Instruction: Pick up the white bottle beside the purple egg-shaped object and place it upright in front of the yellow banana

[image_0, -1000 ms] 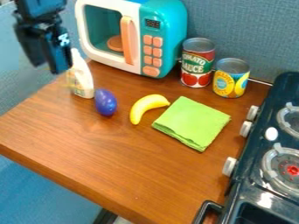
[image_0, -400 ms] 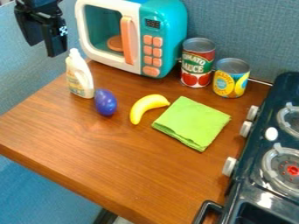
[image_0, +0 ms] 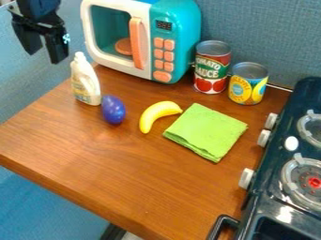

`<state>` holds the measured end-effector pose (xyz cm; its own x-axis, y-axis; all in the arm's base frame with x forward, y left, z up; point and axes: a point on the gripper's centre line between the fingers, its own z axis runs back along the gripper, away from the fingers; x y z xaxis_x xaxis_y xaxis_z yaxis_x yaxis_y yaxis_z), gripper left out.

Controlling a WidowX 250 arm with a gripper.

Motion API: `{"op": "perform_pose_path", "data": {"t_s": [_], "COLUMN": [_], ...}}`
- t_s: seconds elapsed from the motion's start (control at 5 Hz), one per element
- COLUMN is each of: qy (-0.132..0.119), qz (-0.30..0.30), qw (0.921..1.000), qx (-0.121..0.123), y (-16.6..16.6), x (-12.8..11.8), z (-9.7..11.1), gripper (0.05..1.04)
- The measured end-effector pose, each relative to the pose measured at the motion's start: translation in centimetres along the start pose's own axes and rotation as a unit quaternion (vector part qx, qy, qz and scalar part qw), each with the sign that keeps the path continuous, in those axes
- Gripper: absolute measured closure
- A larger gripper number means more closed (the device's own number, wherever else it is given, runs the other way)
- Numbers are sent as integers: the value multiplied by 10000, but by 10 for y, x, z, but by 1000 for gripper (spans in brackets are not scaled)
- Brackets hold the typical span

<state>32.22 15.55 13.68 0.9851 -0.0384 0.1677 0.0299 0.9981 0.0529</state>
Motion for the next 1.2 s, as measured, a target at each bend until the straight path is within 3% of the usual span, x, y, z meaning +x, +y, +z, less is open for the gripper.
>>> {"op": "perform_pose_path", "data": {"t_s": [0.2,0.8,1.0,1.2], "qy": [119,-18,120,265], "qz": [190,224,186,192], "qw": [9997,9993,9988,9987], "qx": [-6,-291,-435,-397], "y": [4,9,11,15], "x": [3,33,40,41], "z": [-12,-7,-19,-26], "gripper": [83,83,83,83]}}
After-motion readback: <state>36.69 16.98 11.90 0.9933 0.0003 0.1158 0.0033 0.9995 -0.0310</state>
